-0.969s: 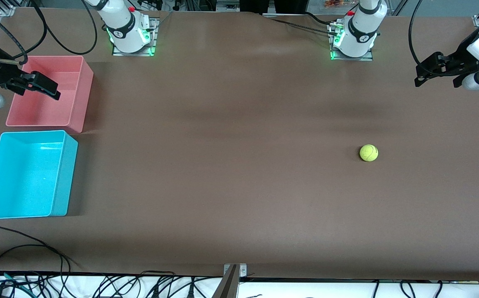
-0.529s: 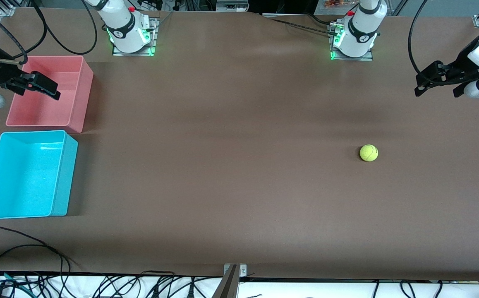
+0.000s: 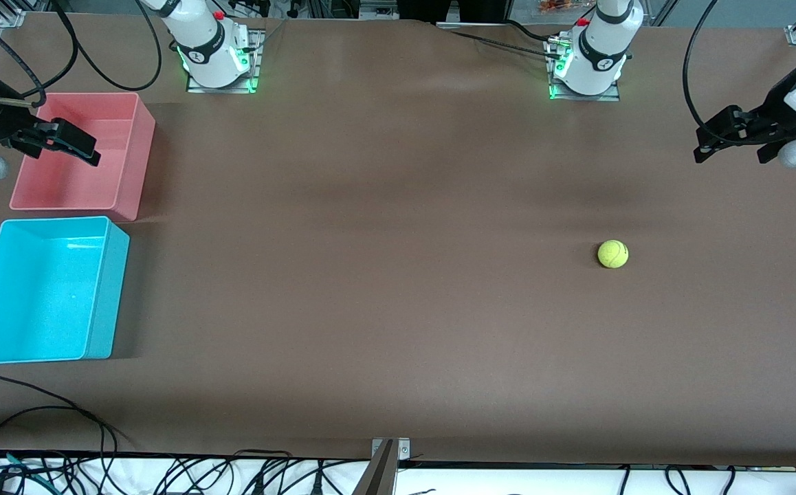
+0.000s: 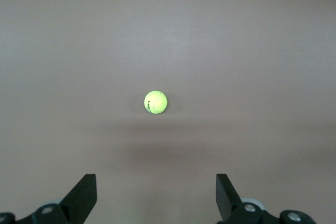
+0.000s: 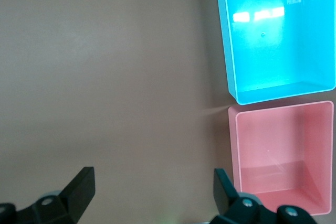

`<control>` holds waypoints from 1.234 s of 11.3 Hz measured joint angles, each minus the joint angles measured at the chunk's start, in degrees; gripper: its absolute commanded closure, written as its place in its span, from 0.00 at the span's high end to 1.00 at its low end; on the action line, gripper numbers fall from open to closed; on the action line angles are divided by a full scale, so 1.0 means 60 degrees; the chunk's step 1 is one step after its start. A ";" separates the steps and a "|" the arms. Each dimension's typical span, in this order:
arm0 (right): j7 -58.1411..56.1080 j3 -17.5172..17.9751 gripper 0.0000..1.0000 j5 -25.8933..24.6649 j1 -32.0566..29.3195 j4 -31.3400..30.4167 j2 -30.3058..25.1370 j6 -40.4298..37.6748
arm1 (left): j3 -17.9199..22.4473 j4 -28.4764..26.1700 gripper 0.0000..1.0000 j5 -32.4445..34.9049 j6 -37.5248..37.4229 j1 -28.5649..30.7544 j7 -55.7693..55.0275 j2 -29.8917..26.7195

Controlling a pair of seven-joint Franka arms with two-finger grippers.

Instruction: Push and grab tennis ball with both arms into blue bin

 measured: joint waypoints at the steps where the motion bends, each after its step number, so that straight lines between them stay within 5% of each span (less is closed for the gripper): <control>1: 0.0000 0.0000 1.00 0.0000 0.0000 0.0001 -0.0014 -0.0002 | 0.0011 -0.0002 1.00 0.0000 -0.0041 0.0105 -0.0001 0.0029; 14: 0.0005 0.0013 1.00 0.0001 0.0003 0.0004 -0.0208 -0.0302 | 0.0023 -0.0002 1.00 0.0000 -0.0111 0.0258 -0.0001 0.0085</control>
